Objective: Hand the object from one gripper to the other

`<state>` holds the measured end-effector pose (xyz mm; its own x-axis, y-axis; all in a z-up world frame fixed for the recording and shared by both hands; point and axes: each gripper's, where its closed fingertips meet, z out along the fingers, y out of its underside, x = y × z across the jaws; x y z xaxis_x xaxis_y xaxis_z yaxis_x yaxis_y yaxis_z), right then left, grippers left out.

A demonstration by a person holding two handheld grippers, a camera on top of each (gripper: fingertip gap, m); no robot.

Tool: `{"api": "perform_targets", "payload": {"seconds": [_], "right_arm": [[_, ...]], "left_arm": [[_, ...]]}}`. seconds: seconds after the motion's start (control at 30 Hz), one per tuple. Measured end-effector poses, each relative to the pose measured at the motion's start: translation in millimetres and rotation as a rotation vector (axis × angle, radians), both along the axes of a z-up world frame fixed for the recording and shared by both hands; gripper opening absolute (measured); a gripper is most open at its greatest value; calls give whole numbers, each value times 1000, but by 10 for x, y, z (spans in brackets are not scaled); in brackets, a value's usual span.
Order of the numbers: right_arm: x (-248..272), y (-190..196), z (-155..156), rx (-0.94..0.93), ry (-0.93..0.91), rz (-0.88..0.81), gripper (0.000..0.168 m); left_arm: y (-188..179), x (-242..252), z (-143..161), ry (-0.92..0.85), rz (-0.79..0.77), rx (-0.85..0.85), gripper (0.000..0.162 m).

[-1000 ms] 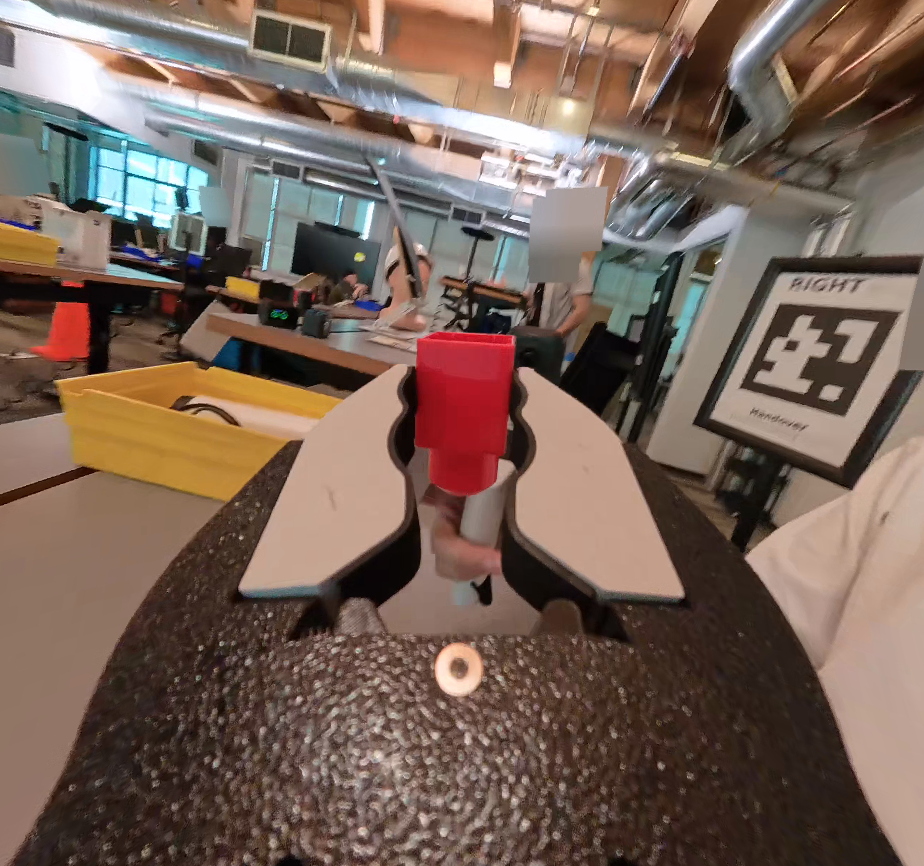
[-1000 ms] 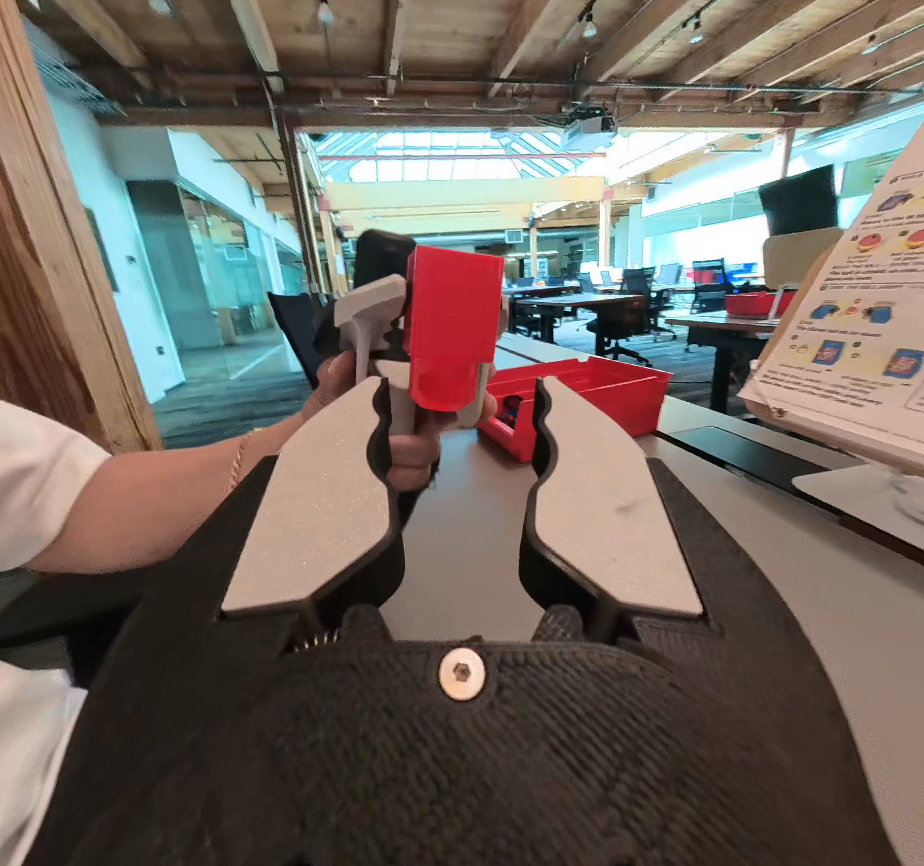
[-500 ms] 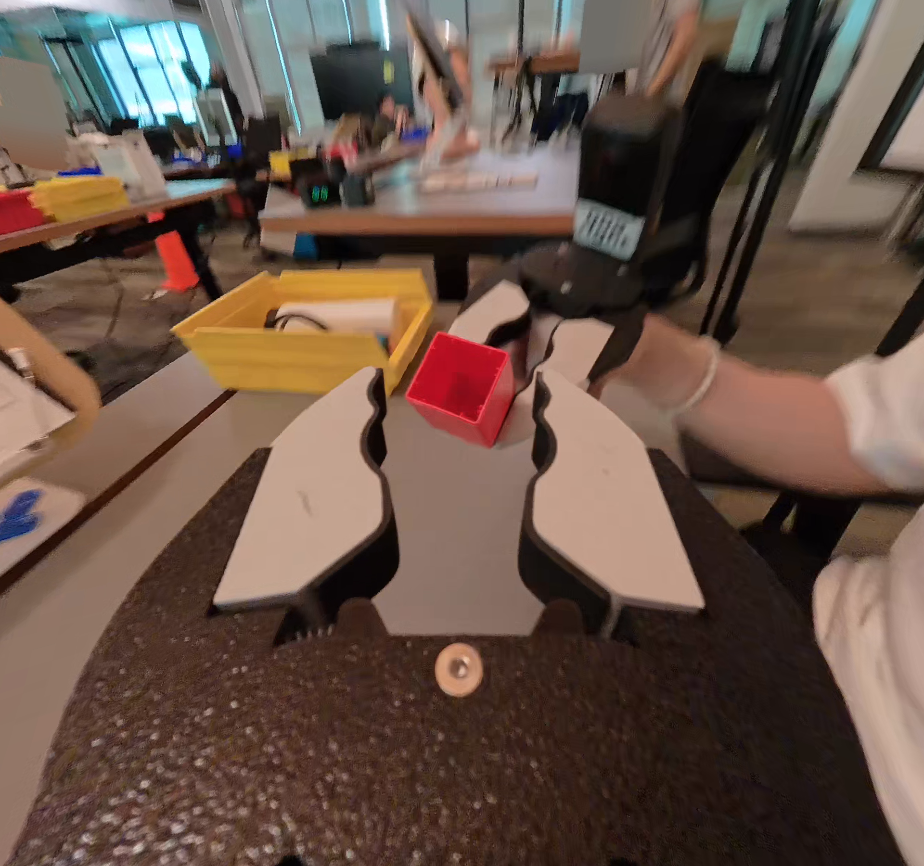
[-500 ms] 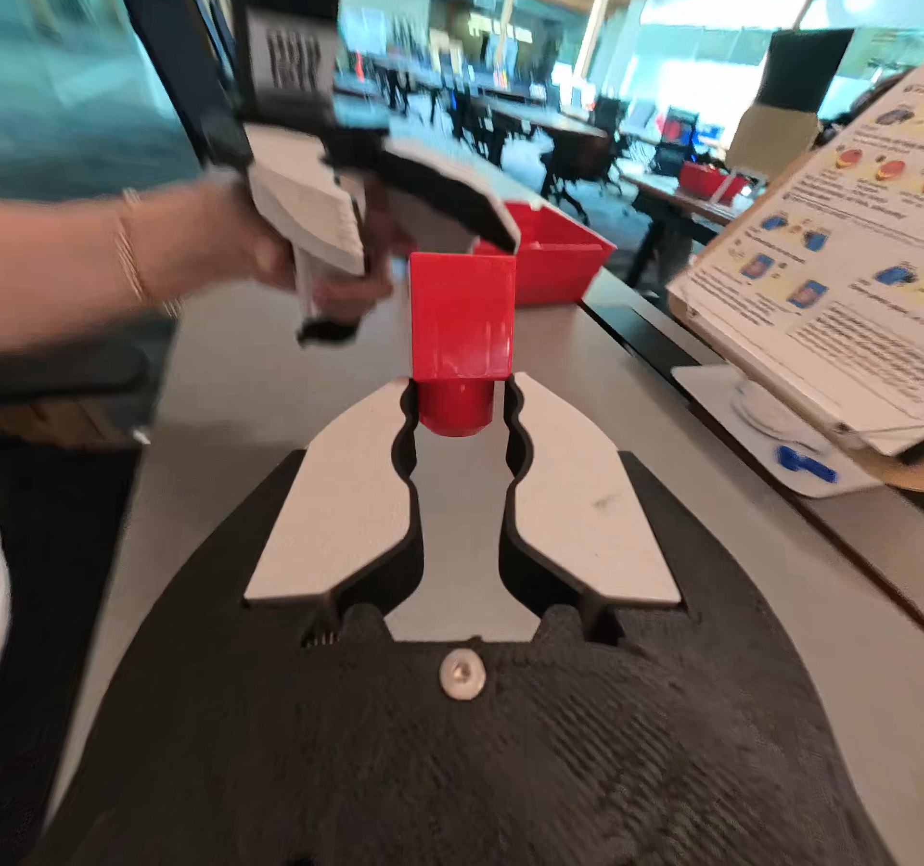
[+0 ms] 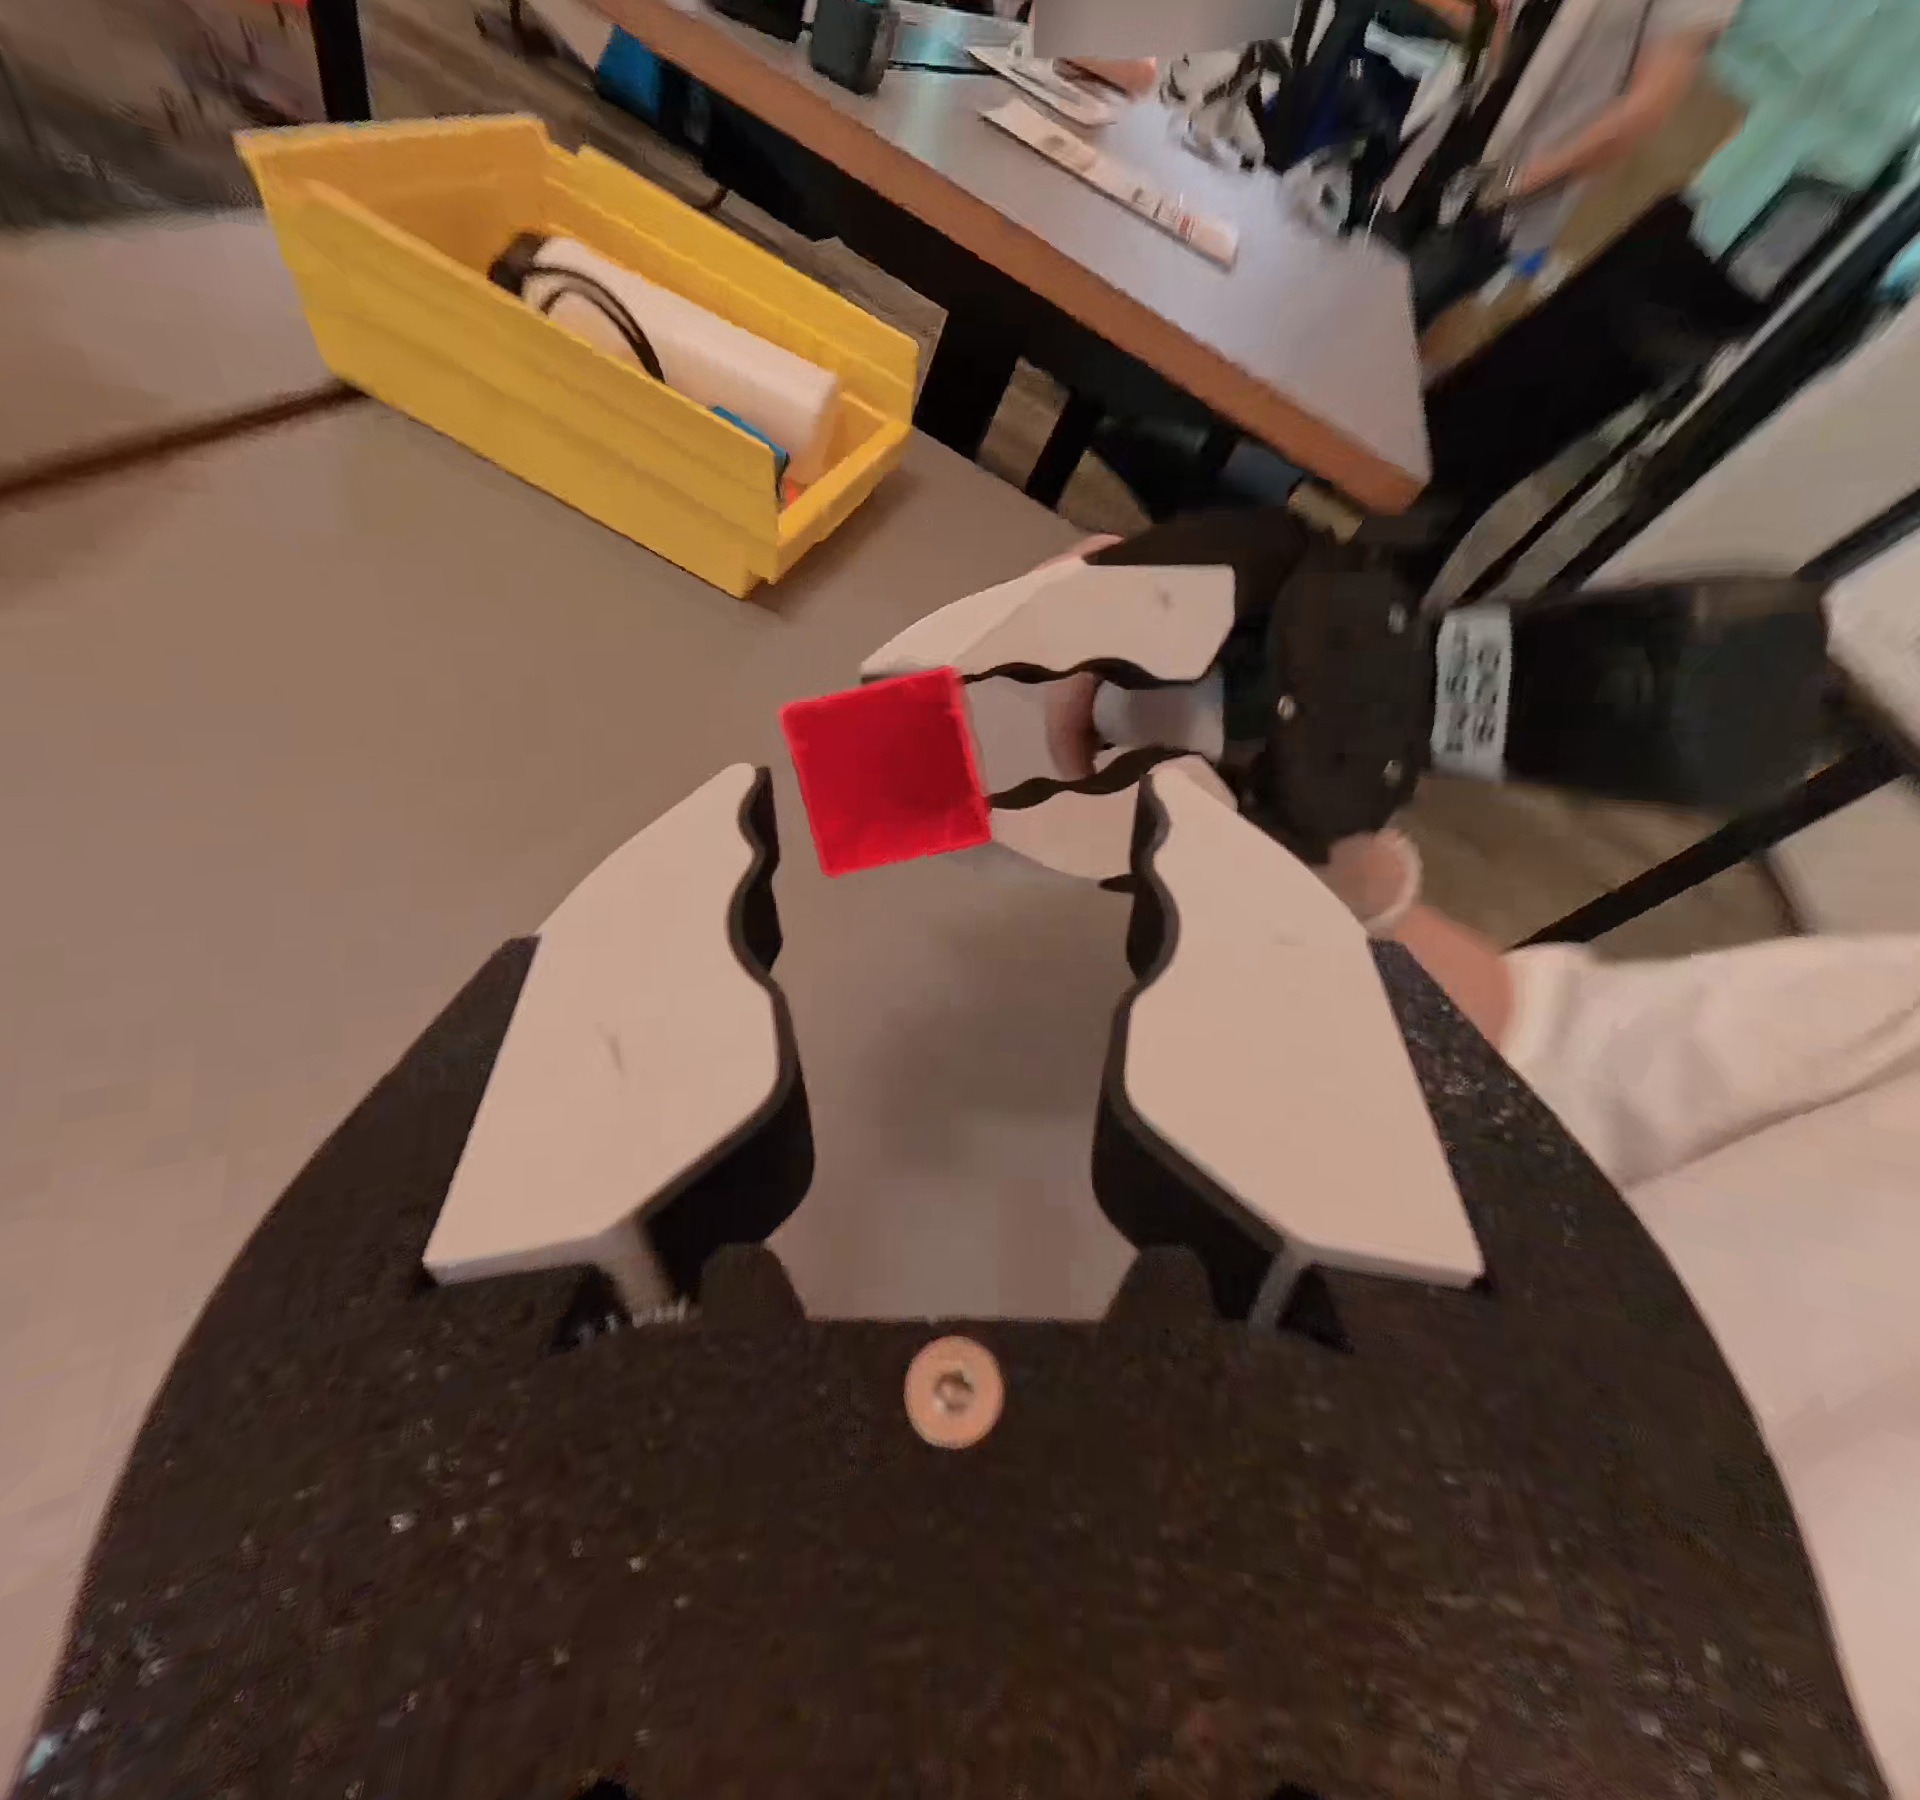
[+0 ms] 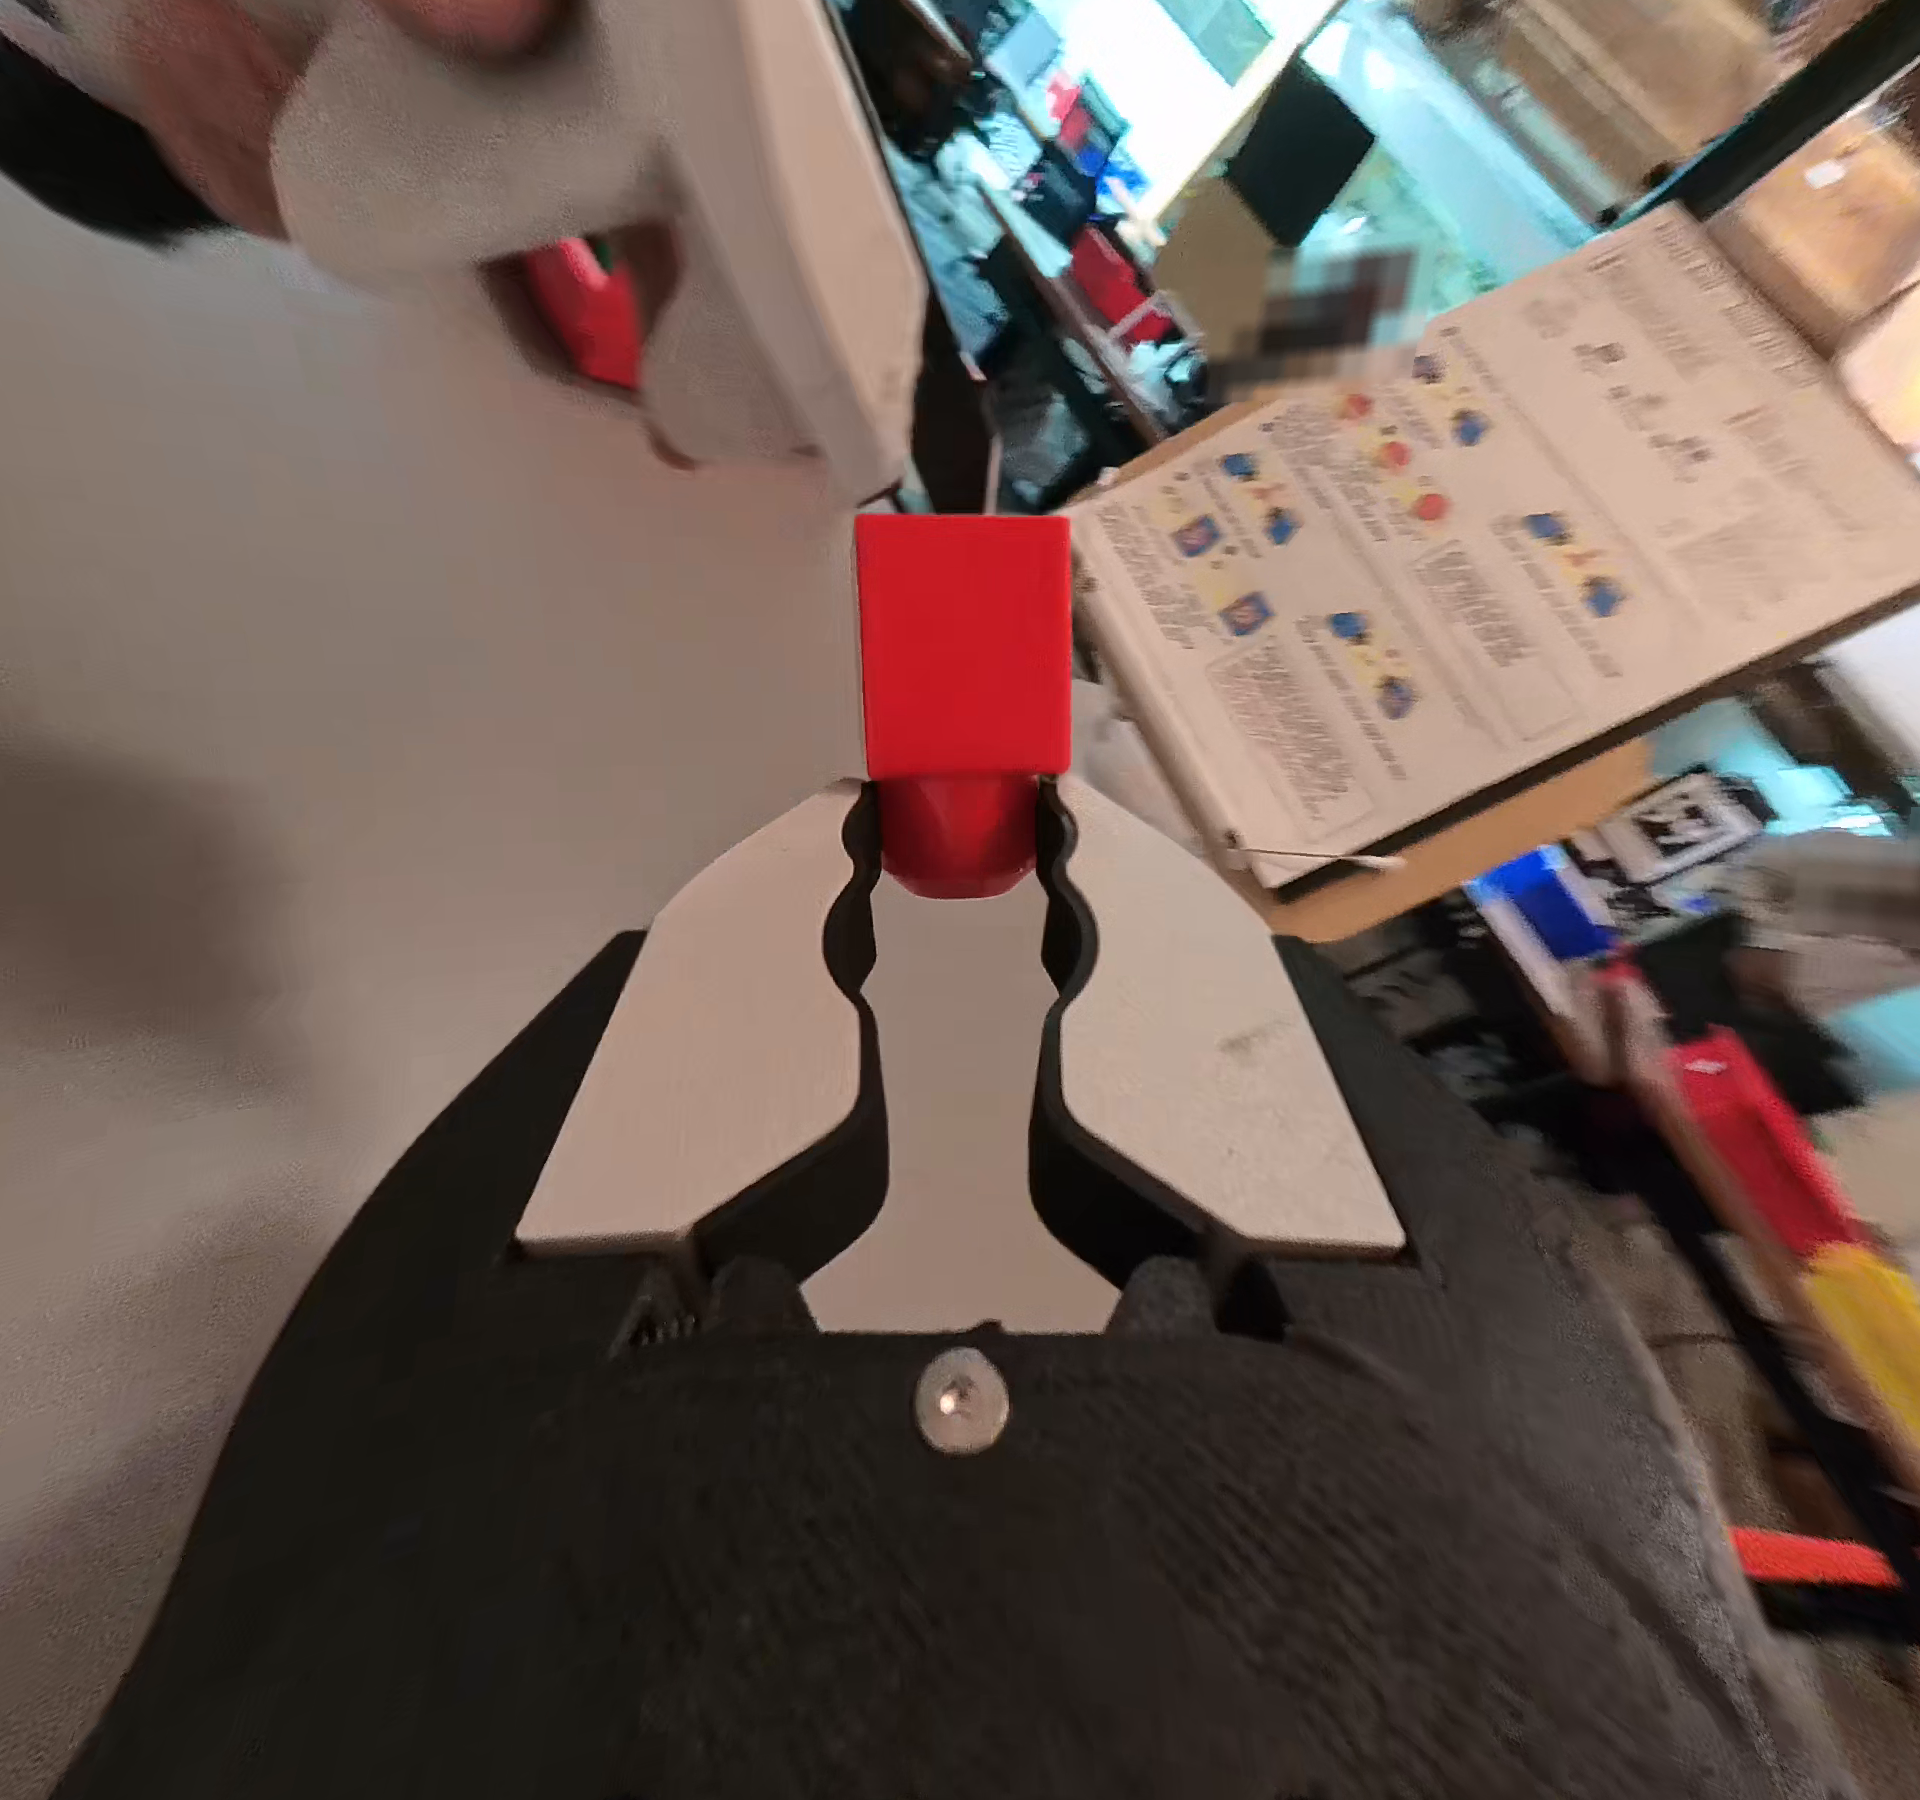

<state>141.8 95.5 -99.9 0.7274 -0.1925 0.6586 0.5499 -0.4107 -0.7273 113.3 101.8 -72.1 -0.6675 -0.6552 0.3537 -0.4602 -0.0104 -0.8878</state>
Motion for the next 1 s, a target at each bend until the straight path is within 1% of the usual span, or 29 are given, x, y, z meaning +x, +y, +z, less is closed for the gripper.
{"api": "perform_targets", "payload": {"seconds": [0.07,0.13,0.17,0.2,0.27,0.33,0.37,0.43,0.5,0.57,0.63,0.7,0.73,0.77,0.83,0.9,1.0], "right_arm": [[29,2,46,6,-96,-36,29],[27,14,93,7,-179,-63,29],[12,25,93,-11,-215,-66,29],[-5,38,77,-31,-233,-65,29],[-5,51,79,-27,-240,-75,29],[-26,58,39,-23,-189,-38,29],[-53,60,20,-7,-134,0,30],[-104,37,68,90,15,85,41],[-149,-14,169,210,241,181,51],[-217,-77,329,362,503,310,62],[-249,-135,497,517,802,431,58],[-318,-138,533,556,1110,557,61],[-335,-122,508,547,1222,587,59],[-339,-99,464,533,1293,592,59],[-337,-57,389,512,1379,582,59],[-410,-46,385,485,1475,640,58],[-480,4,345,450,1566,681,48]], "left_arm": [[14,19,-24,93,16,-80,66],[34,43,-73,139,35,-98,66],[40,51,-91,152,41,-102,59],[46,53,-114,157,41,-94,36],[69,76,-124,104,50,-57,34],[89,80,-151,46,41,8,34],[103,81,-155,12,34,33,34],[122,81,-54,-85,20,9,34],[136,39,89,-198,-21,-33,33],[140,-22,165,-296,-72,-42,34],[114,-94,202,-392,-127,-42,34],[87,-152,195,-487,-165,-4,34],[75,-167,172,-521,-177,29,34],[64,-175,150,-558,-181,67,34],[34,-195,111,-626,-195,144,34],[16,-195,91,-697,-192,221,34],[-38,-223,32,-761,-226,313,33]]}}
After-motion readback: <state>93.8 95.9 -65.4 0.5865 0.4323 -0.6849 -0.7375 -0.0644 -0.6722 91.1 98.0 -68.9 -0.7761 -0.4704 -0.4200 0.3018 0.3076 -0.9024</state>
